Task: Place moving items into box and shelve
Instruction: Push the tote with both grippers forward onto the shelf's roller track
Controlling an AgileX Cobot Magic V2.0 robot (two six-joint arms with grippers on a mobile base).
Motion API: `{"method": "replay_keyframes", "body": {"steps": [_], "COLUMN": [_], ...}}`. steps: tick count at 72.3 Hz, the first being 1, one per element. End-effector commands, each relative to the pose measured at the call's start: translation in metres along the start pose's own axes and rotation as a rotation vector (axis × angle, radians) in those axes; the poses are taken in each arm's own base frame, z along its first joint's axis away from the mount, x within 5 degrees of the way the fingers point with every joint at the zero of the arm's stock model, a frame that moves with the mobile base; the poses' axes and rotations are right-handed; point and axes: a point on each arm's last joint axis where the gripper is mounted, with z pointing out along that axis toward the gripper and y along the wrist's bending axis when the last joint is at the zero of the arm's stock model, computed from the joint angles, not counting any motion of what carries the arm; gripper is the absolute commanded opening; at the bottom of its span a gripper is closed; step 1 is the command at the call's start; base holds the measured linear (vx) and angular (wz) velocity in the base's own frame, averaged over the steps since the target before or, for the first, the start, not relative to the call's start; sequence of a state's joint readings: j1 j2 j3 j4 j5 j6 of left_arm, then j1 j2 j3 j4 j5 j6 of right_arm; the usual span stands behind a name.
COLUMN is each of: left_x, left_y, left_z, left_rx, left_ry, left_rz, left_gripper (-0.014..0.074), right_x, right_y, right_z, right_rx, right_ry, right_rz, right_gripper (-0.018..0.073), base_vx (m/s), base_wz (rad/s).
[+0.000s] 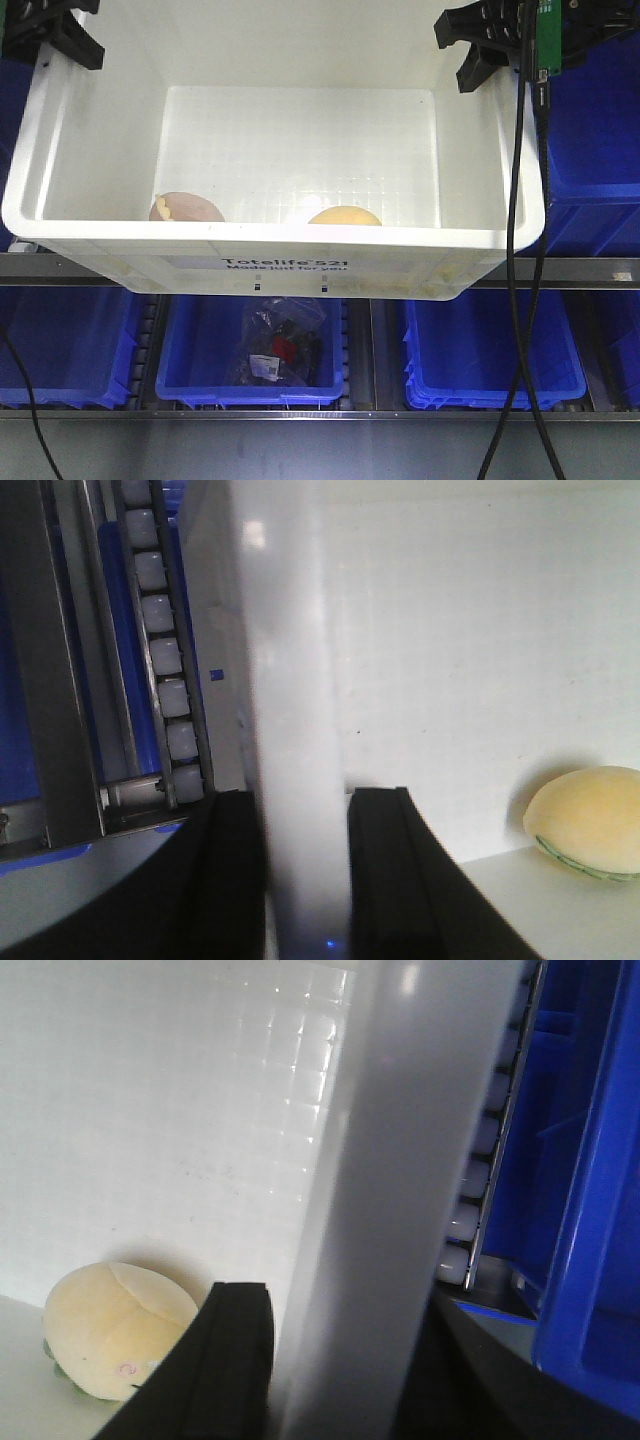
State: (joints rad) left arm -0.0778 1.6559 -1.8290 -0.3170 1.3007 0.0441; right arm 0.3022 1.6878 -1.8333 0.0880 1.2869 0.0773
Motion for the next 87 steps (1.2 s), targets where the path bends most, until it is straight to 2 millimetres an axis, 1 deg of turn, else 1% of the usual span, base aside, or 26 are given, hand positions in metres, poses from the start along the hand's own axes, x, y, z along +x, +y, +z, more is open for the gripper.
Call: {"method": "replay_keyframes", "body": {"steps": [1, 8, 18, 46, 65, 74, 87], "left_x": [-0.01, -0.012, -0.016, -0.025, -0.029, -0.033, -0.039], "left_y": [-0.047, -0.042, -0.037, -0.033, -0.022, -0.019, -0.016], "left_z": [-0.025, -0.017, -0.011, -0.01, 0.009, 0.014, 0.013], "left_rx": [0.295, 0.264, 0.218, 0.176, 0.107, 0.085, 0.051], "left_ry": [-0.168, -0.161, -0.174, -0.273, -0.243, -0.262, -0.336], "left_rz": [-0.015, -0.014, 0.002, 0.033, 0.047, 0.051, 0.061], "left_gripper": [0.0, 0.0, 0.0, 0.0, 0.0, 0.0, 0.0], "right_x": [-0.011, -0.015, -0.02, -0.034, -0.04, -0.043, -0.048], "right_y": [0.04, 0.04, 0.04, 0.042, 0.041, 0.042, 0.041], "right_z": [-0.035, -0.03, -0.021, -0.006, 0.008, 0.014, 0.022], "right_rx": [-0.308, -0.306, -0.312, -0.333, -0.324, -0.325, -0.318], "right_ry": [-0.205, -0.222, -0.24, -0.329, -0.355, -0.375, -0.4], "right_rz": [-0.003, -0.026, -0.044, -0.057, -0.089, -0.115, -0.125], "right_gripper": [-0.0004, -0.0004, -0.0004, -0.0004, -0.0004, -0.0004, -0.0004], "base_vx": [0.0, 0.0, 0.0, 0.0, 0.0, 0.0, 0.0], "base_wz": [0.0, 0.0, 0.0, 0.0, 0.0, 0.0, 0.0]}}
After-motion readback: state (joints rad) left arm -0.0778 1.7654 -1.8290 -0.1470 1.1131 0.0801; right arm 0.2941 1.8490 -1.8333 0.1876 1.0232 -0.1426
